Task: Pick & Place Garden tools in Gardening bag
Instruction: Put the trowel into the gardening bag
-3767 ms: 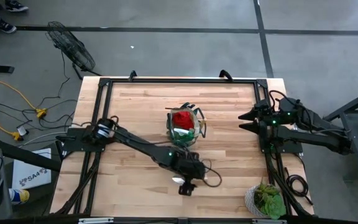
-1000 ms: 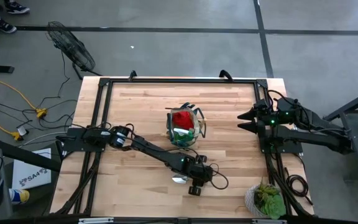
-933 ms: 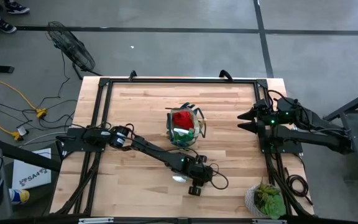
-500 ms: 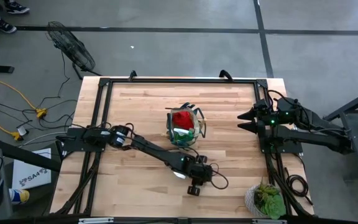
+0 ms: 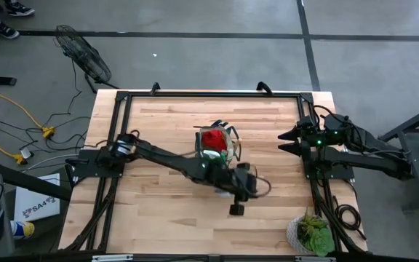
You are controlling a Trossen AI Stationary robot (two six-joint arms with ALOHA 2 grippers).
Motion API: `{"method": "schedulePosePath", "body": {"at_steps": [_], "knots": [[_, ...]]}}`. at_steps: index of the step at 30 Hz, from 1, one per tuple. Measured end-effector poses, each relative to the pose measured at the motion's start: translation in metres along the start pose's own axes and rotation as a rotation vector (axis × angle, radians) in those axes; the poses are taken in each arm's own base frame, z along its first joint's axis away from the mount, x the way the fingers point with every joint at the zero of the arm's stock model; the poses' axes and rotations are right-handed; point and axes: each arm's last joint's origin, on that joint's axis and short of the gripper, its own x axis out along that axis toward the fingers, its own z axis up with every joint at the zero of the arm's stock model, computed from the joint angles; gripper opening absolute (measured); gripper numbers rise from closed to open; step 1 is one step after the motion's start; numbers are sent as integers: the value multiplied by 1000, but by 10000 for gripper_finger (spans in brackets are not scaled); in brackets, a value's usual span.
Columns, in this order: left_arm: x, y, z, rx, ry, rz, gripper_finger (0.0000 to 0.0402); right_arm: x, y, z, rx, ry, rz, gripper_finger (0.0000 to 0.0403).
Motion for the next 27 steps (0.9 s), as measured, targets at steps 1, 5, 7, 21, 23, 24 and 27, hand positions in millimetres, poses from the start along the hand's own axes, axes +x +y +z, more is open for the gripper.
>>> {"method": "schedulePosePath", "body": {"at_steps": [1, 5, 7, 21, 23, 24, 27], "knots": [[-7, 3, 7, -4, -21, 13, 61, 0, 0, 0, 0, 0, 0, 321], [-35, 18, 30, -25, -129, 79, 61, 0, 0, 0, 0, 0, 0, 321], [-47, 25, 40, -36, -191, 105, 61, 0, 0, 0, 0, -1, -1, 321], [-131, 52, 24, -84, -506, 235, 61, 0, 0, 0, 0, 0, 0, 321], [-142, 57, 8, -81, -573, 244, 61, 0, 0, 0, 0, 0, -1, 321], [-149, 59, 1, -67, -608, 245, 61, 0, 0, 0, 0, -1, -1, 321], [-169, 62, -22, 5, -722, 267, 61, 0, 0, 0, 0, 0, 0, 321]]}}
